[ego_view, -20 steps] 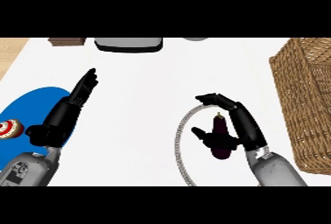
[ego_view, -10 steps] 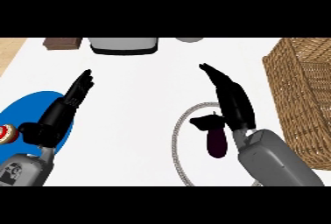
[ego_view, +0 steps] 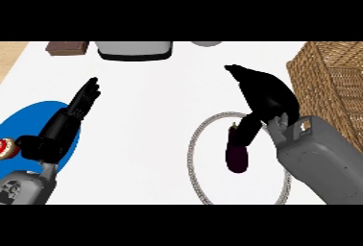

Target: Pick the eggplant from the placemat and place it in the basket

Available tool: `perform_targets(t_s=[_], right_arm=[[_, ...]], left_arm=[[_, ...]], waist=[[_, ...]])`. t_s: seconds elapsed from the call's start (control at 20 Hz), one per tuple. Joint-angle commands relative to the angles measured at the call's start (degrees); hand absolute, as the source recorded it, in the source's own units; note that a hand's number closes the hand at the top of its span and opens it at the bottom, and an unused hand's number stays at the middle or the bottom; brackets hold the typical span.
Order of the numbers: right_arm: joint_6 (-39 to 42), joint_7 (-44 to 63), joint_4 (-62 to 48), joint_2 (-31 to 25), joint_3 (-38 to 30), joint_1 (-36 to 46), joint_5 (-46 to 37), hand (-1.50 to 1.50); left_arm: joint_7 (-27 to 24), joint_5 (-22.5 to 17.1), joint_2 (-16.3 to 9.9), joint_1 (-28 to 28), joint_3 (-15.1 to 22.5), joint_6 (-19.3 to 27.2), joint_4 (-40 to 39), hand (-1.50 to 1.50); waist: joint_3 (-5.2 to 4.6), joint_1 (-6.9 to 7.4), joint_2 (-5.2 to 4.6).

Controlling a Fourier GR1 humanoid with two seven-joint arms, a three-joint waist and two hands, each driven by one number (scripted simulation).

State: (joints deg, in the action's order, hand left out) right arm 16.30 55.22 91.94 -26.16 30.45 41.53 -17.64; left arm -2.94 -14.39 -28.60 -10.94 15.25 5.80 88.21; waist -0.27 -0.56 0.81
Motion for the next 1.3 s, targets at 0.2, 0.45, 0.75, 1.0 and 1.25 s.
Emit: perform_targets(t_s=[0.2,0.45,0.75,1.0,1.25], right_arm=[[16.0,17.32,9.49,-4.43,-7.27,3.07,19.44,-1.5],[13.43,20.96,14.96,-8.96,-8.41,1.48,23.61,-1.5],[8.53,17.48,17.48,-8.44,-6.59,-4.21,18.82,-1.5],[4.52,14.0,17.05,-5.0,-5.9,-8.88,11.93,-1.5],[1.76,2.68,12.88,-2.71,-5.29,-16.3,2.01,-1.5]], left_arm=[[1.18,-0.01,0.03,0.28,-1.1,-0.86,1.63,0.0],[-2.58,1.24,1.9,1.35,-1.45,-1.46,-2.47,0.0],[0.29,1.54,1.89,0.41,-3.18,-2.51,0.6,0.0],[-0.31,4.14,4.35,0.02,-2.36,-2.67,-0.73,0.0],[3.89,5.27,4.6,-0.17,-3.37,-2.81,3.33,0.0]], waist=[[0.18,-0.6,-0.1],[0.15,-0.63,-0.33],[0.24,0.26,-0.6],[0.25,0.35,-0.72],[0.29,0.59,-0.79]])
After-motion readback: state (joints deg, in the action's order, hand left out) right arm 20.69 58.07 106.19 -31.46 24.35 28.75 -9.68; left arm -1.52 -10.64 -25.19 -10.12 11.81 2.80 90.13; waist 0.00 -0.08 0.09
